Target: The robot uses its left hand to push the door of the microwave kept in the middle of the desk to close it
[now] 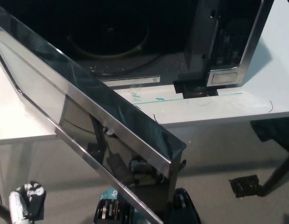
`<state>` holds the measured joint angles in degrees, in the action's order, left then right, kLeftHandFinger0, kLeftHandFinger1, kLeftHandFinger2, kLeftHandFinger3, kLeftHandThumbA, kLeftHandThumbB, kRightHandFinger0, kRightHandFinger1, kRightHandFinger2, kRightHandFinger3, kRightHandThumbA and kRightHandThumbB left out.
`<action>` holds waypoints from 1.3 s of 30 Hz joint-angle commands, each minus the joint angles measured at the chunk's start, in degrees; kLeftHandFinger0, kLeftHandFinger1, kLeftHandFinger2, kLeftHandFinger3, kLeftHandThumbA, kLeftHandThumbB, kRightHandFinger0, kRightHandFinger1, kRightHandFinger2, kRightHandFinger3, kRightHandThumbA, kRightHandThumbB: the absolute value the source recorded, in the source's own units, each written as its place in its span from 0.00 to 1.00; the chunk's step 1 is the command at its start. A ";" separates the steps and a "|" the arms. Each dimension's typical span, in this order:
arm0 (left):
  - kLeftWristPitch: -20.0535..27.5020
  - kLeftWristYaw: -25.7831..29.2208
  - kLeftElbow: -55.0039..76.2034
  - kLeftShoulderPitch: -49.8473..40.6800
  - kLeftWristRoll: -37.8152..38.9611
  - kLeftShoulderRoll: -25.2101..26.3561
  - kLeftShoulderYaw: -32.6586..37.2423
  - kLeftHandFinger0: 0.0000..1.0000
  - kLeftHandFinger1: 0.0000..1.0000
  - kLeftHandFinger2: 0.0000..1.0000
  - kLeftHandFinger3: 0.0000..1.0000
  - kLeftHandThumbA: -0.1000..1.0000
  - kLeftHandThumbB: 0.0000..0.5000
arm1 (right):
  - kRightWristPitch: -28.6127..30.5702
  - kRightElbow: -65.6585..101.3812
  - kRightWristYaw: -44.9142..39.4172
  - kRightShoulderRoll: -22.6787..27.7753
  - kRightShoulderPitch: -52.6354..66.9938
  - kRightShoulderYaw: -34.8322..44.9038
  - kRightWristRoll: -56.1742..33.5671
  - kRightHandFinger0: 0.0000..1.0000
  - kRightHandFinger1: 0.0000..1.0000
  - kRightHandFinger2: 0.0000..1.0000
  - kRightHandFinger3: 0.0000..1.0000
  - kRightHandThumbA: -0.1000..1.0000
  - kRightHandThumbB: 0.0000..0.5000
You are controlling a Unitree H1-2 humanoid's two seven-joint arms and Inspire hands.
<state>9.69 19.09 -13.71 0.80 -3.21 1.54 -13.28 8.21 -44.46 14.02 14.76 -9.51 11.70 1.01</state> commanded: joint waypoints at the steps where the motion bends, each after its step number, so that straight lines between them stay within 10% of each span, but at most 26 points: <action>1: 0.04 -1.37 12.46 -2.93 -1.48 0.16 0.90 0.00 0.00 0.02 0.33 0.00 0.11 | 3.66 0.74 2.02 0.92 -1.11 0.58 0.45 0.61 0.61 0.62 0.54 0.24 0.34; 21: 10.05 -10.12 40.15 1.78 -12.14 2.99 15.22 0.00 0.00 0.07 0.26 0.00 0.10 | 3.09 0.48 2.64 0.48 -0.66 0.86 -0.06 0.64 0.64 0.64 0.54 0.24 0.35; 39: 9.53 -13.19 26.00 20.93 -19.70 4.17 20.62 0.00 0.00 0.03 0.20 0.00 0.15 | 1.99 1.42 2.98 0.36 1.13 0.25 0.75 0.68 0.68 0.67 0.56 0.26 0.33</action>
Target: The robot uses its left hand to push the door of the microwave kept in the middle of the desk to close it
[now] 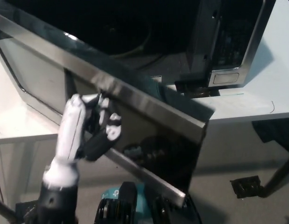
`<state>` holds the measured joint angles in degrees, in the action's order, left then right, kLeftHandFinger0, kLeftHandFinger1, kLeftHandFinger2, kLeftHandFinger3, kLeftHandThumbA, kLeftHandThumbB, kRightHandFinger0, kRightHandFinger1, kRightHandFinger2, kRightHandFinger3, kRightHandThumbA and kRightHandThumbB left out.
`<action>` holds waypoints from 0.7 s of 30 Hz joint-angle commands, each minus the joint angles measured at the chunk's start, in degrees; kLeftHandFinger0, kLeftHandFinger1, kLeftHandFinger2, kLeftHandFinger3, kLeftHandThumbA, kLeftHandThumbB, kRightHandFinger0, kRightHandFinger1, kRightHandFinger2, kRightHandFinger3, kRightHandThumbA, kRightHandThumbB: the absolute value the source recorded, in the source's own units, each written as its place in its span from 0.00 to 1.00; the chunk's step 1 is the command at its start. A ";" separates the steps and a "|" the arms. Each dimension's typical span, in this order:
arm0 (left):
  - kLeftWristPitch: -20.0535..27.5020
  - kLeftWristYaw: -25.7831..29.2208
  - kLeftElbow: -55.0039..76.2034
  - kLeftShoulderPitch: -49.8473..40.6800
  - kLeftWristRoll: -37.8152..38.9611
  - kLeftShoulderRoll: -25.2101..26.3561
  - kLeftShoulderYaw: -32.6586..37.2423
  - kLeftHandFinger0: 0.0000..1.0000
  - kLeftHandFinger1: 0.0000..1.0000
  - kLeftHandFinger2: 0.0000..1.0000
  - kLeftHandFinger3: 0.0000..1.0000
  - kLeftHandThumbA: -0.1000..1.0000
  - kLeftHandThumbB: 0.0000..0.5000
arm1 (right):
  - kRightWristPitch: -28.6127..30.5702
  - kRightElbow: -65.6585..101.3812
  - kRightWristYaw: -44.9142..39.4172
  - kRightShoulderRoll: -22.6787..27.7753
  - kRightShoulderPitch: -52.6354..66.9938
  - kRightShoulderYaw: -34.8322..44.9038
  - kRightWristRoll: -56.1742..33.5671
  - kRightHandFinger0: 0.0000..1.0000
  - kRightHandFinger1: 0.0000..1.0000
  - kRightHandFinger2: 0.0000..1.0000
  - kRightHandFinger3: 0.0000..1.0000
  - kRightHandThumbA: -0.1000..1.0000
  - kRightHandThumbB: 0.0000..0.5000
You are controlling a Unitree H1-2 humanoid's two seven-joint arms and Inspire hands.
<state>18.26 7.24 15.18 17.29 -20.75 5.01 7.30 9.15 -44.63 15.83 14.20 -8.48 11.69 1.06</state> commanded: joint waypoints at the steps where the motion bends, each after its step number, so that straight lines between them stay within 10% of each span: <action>1: 1.55 -1.04 -6.45 6.68 -2.70 1.40 -0.12 0.00 0.01 0.05 0.21 0.00 0.16 | 1.23 1.11 1.29 0.94 -0.05 0.25 0.69 0.69 0.68 0.66 0.57 0.22 0.31; 9: 6.38 6.09 -31.42 20.84 -9.41 6.09 -0.76 0.00 0.00 0.04 0.22 0.00 0.31 | 1.31 1.21 0.98 0.47 0.38 0.68 -0.29 0.68 0.69 0.68 0.56 0.25 0.34; 13: 7.24 9.04 -39.29 25.60 -11.42 7.87 -0.63 0.00 0.00 0.02 0.23 0.00 0.32 | 2.99 0.53 0.90 0.65 0.64 0.45 -0.04 0.52 0.54 0.55 0.48 0.26 0.38; 21: 6.77 14.24 -53.07 34.51 -13.91 10.71 0.13 0.00 0.00 0.00 0.16 0.00 0.34 | 3.70 0.11 1.13 0.42 1.06 0.31 0.13 0.63 0.63 0.62 0.54 0.22 0.37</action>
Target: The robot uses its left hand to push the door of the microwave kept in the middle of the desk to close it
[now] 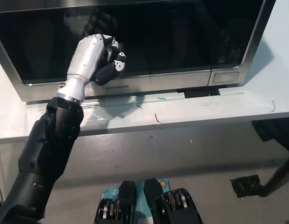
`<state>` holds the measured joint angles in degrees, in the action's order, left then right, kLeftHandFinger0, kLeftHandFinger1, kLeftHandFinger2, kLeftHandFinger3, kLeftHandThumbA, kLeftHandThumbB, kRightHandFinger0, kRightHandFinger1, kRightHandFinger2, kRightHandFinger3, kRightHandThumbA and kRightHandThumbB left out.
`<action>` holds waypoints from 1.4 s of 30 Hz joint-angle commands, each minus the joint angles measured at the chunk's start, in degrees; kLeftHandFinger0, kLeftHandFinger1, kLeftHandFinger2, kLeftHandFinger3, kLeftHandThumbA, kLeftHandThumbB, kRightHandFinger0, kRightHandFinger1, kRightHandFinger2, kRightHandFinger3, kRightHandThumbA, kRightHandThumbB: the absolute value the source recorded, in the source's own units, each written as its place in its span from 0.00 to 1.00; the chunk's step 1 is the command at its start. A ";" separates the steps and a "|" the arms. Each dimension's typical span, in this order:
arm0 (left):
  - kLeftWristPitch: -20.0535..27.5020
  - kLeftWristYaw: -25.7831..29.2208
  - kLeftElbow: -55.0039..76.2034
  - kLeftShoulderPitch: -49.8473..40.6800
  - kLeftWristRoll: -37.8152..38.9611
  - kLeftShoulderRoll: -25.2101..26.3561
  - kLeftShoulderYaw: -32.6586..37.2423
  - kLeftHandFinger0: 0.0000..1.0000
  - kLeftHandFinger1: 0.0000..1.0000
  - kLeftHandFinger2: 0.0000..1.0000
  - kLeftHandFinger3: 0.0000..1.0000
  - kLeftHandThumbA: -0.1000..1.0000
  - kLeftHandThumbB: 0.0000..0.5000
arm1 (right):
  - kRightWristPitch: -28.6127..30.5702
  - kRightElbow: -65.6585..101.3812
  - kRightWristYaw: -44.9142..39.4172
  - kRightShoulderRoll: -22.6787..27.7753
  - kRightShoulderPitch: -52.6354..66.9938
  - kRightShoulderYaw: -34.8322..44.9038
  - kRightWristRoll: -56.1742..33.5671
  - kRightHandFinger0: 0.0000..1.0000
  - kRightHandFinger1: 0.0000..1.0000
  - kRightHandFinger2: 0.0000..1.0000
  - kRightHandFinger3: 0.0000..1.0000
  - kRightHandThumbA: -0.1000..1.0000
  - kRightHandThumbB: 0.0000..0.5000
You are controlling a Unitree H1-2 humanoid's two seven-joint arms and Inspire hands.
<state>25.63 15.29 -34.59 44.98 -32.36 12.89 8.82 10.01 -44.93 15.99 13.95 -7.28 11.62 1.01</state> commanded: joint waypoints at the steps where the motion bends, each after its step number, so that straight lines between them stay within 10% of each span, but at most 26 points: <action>1: -1.84 7.70 -3.89 7.47 -3.42 3.11 -1.46 0.00 0.00 0.01 0.19 0.00 0.32 | 2.68 0.52 0.86 0.79 -0.09 0.03 0.59 0.65 0.65 0.64 0.56 0.22 0.34; 23: 0.96 -2.14 45.30 -29.30 7.83 3.07 -5.63 0.00 0.00 0.01 0.19 0.00 0.18 | -0.01 1.97 1.20 1.32 -0.53 -0.47 1.32 0.67 0.67 0.66 0.57 0.23 0.32; 33: 1.30 4.84 36.38 -41.97 11.18 0.37 -6.95 0.02 0.04 0.07 0.24 0.00 0.17 | 2.27 -0.11 -0.29 1.79 -1.63 0.04 -0.38 0.62 0.63 0.63 0.57 0.28 0.35; 36: 1.30 4.54 30.79 -43.83 13.21 -1.36 -8.33 0.00 0.00 0.07 0.27 0.00 0.18 | 4.52 -1.63 -0.70 1.57 -2.25 0.90 -1.66 0.41 0.42 0.45 0.47 0.22 0.36; 39: 1.30 6.76 24.16 -44.20 12.61 -1.45 -8.76 0.00 0.00 0.05 0.28 0.00 0.14 | 4.57 -2.48 -0.67 1.50 -2.76 1.54 -2.02 0.61 0.59 0.59 0.48 0.21 0.36; 41: 0.56 6.41 21.15 -44.38 10.69 -2.47 -10.89 0.00 0.00 0.07 0.30 0.00 0.10 | 5.37 -3.66 -1.16 1.69 -3.11 1.63 -2.20 0.54 0.53 0.54 0.45 0.19 0.34; 42: -0.05 8.22 17.73 -44.08 9.86 -3.15 -11.76 0.00 0.00 0.07 0.27 0.00 0.08 | 6.27 -4.45 -1.00 1.62 -3.41 1.83 -2.35 0.33 0.32 0.36 0.39 0.18 0.38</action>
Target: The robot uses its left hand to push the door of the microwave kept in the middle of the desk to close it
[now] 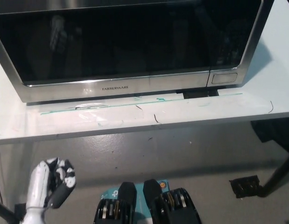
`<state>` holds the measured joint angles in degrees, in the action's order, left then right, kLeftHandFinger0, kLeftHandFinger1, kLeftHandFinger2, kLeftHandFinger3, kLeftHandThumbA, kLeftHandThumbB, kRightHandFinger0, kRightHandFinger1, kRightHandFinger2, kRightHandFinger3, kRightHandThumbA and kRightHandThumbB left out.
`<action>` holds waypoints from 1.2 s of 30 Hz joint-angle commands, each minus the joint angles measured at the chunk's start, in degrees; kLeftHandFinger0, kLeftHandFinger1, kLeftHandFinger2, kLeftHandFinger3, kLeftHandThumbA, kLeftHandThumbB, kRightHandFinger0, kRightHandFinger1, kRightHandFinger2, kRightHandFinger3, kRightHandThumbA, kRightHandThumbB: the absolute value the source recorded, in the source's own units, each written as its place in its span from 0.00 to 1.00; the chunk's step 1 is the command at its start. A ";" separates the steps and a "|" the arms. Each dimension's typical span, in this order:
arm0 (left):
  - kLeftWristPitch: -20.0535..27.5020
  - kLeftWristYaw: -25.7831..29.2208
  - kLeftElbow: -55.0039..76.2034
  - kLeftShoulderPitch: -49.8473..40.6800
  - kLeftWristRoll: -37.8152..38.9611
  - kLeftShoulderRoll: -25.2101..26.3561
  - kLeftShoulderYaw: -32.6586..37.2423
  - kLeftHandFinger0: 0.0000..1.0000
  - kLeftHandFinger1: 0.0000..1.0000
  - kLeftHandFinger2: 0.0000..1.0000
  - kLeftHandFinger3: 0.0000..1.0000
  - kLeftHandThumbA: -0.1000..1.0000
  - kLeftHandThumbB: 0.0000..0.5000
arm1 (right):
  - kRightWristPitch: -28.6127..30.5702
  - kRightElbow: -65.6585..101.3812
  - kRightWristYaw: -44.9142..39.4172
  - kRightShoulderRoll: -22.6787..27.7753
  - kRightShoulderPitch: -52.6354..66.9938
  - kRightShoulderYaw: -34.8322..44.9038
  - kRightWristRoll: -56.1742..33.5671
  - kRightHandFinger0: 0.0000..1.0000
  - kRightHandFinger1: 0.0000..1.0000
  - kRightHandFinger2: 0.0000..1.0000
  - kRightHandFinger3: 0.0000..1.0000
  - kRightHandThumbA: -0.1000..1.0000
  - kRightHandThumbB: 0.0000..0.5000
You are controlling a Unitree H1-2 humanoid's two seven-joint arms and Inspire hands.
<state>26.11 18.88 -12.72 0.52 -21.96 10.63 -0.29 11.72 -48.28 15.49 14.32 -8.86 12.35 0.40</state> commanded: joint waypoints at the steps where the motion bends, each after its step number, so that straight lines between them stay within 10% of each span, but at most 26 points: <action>1: -0.54 5.00 -6.01 0.63 -0.29 -1.16 -3.15 0.00 0.00 0.07 0.25 0.00 0.06 | 4.03 -0.67 -0.36 1.15 -1.82 1.09 -1.63 0.34 0.36 0.39 0.40 0.19 0.37; 10: -4.90 4.86 -16.05 2.43 2.89 -2.86 -7.59 0.02 0.00 0.07 0.30 0.00 0.09 | 3.30 -0.65 0.13 1.45 -2.28 0.64 -0.99 0.52 0.49 0.53 0.46 0.18 0.33; 14: -3.99 3.24 -19.90 3.99 6.81 -2.58 -9.33 0.02 0.00 0.07 0.33 0.00 0.14 | 1.97 -0.21 -0.10 0.92 -2.59 1.46 -2.32 0.40 0.40 0.45 0.47 0.19 0.37; 16: -4.76 4.32 -21.75 4.91 6.83 -2.74 -10.19 0.00 0.00 0.07 0.30 0.00 0.17 | 2.40 0.15 -0.10 0.98 -2.41 1.17 -1.93 0.67 0.66 0.66 0.49 0.17 0.35; 19: -7.61 3.08 -22.19 5.55 10.00 -3.78 -12.16 0.01 0.02 0.17 0.33 0.00 0.20 | 2.91 -0.26 0.37 1.15 -2.48 0.75 -1.16 0.68 0.66 0.67 0.49 0.16 0.35; 21: -6.08 1.41 -23.82 5.91 13.34 -4.11 -13.53 0.00 0.02 0.17 0.34 0.00 0.17 | 2.80 0.20 0.32 0.97 -2.35 0.98 -1.47 0.47 0.46 0.50 0.46 0.17 0.36; 26: -6.79 1.03 -24.79 6.24 14.54 -3.81 -14.21 0.00 0.00 0.15 0.32 0.00 0.15 | 2.91 -0.08 0.22 0.95 -2.68 1.04 -1.66 0.64 0.64 0.64 0.49 0.16 0.37; 27: -7.53 0.85 -24.80 6.28 15.20 -3.80 -14.45 0.01 0.01 0.17 0.33 0.00 0.16 | 3.79 -0.18 0.28 0.87 -2.72 1.17 -1.82 0.43 0.42 0.45 0.42 0.14 0.38; 28: -8.67 0.30 -24.43 6.20 15.70 -3.73 -14.47 0.01 0.01 0.18 0.34 0.00 0.15 | 3.35 0.55 0.14 0.68 -2.48 1.36 -2.13 0.57 0.57 0.55 0.39 0.15 0.39; 32: -10.22 0.01 -22.58 5.51 15.95 -3.72 -14.16 0.03 0.04 0.20 0.38 0.00 0.17 | 2.63 0.86 0.67 0.88 -2.51 0.89 -1.23 0.65 0.64 0.63 0.43 0.18 0.39; 36: -10.62 0.96 -23.65 5.59 14.28 -2.75 -13.25 0.07 0.06 0.23 0.40 0.00 0.19 | 3.25 0.02 0.02 1.00 -3.04 0.95 -1.70 0.30 0.30 0.36 0.38 0.19 0.35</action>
<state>16.82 19.77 -37.25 5.73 -7.76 6.38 -13.95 12.80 -49.06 15.45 14.23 -10.17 12.82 -0.73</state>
